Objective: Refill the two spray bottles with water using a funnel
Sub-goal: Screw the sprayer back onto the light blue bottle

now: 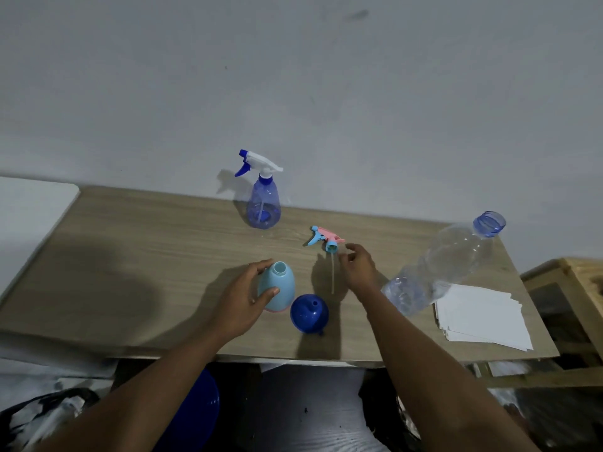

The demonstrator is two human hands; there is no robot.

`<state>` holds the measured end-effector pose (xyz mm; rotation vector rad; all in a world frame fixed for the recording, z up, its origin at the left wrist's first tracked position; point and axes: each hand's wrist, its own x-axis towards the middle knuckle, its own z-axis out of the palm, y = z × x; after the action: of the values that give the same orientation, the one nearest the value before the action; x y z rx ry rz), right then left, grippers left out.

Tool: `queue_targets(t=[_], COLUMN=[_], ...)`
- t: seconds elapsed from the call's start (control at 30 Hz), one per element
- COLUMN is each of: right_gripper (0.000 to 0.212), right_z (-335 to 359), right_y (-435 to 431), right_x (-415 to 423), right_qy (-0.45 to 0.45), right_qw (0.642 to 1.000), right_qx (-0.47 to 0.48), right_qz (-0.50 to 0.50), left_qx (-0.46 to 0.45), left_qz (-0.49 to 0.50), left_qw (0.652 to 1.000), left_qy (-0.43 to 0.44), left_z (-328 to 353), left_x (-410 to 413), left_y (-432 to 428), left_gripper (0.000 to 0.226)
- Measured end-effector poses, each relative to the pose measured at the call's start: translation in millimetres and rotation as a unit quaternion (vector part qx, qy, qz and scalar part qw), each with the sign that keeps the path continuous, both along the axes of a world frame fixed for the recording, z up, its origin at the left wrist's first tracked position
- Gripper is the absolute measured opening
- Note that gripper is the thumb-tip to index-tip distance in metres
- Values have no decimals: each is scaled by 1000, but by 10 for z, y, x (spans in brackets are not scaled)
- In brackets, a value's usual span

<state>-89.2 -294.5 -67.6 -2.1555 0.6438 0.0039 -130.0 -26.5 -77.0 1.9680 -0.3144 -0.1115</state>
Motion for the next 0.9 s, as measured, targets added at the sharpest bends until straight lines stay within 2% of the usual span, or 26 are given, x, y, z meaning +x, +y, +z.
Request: queue_targets(t=[0.1, 0.2, 0.33, 0.4, 0.53, 0.63, 0.77, 0.9], right_gripper=[54, 62, 40, 40, 43, 43, 37, 33], right_z=[-69, -115, -152, -172, -190, -176, -19, 277], right_y=[-2, 7, 27, 41, 41, 17, 21, 115], right_x=[320, 544, 698, 707, 672, 647, 576, 492], right_qy=[40, 61, 75, 71, 34, -14, -86, -155], right_qw=[998, 998, 995, 997, 999, 997, 975, 960], right_qx=[40, 13, -30, -19, 10, 77, 202, 231], right_qz=[-10, 24, 52, 39, 13, -5, -25, -19], left_qx=[23, 45, 65, 81, 82, 72, 59, 40], left_qz=[-18, -40, -63, -89, -130, -132, -125, -117], left_qw=[999, 994, 987, 981, 973, 974, 976, 978], left_qy=[-37, -88, -133, -152, -172, -169, -169, -166], left_z=[-61, -161, -268, -337, -468, -495, -520, -518], left_x=[1, -3, 52, 94, 157, 201, 219, 192], left_y=[31, 63, 82, 84, 77, 56, 19, -7], left_gripper=[58, 69, 77, 82, 81, 77, 78, 79])
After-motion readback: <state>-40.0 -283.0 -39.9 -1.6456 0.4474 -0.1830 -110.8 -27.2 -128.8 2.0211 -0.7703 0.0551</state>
